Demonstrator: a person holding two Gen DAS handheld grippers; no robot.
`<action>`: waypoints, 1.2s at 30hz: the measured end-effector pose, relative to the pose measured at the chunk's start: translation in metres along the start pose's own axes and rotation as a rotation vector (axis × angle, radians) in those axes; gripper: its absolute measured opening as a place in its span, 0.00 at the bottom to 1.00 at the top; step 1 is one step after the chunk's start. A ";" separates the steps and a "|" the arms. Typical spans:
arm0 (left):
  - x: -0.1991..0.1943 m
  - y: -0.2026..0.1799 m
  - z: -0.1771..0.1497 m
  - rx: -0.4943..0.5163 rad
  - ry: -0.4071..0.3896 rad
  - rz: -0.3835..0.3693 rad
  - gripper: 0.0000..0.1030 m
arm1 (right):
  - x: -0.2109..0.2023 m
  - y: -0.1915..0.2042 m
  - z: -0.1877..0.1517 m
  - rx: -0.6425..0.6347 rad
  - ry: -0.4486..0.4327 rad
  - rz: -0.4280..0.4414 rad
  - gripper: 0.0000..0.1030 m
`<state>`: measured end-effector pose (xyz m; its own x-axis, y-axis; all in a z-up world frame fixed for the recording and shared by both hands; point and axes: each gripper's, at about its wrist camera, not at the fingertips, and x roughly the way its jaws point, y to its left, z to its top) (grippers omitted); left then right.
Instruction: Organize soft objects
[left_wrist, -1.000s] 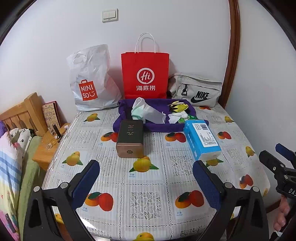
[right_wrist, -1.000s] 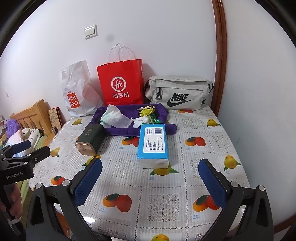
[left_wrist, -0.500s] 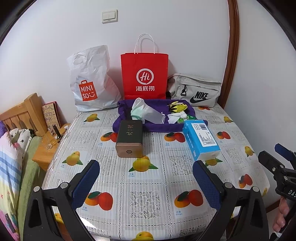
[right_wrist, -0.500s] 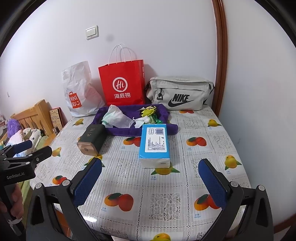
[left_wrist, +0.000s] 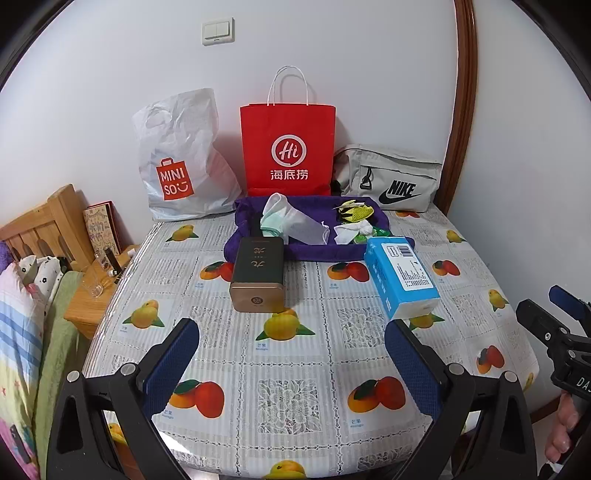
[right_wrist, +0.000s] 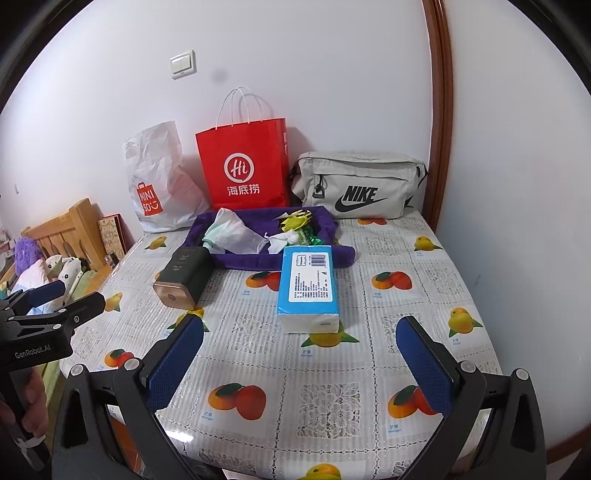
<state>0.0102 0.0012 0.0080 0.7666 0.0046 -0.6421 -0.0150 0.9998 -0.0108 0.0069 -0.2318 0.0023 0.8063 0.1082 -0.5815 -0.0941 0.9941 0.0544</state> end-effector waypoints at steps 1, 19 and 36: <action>0.000 0.000 0.000 0.000 -0.001 -0.001 0.99 | 0.000 0.000 0.000 -0.001 0.000 0.000 1.00; 0.003 0.004 -0.002 0.000 0.007 0.002 0.99 | 0.001 0.001 -0.001 -0.003 0.006 0.001 0.99; 0.012 0.006 -0.002 0.003 0.021 0.000 0.99 | 0.005 0.001 0.002 -0.006 0.011 -0.002 0.99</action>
<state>0.0178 0.0076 -0.0017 0.7530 0.0044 -0.6580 -0.0131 0.9999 -0.0084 0.0116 -0.2301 0.0007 0.8002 0.1058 -0.5903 -0.0957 0.9942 0.0485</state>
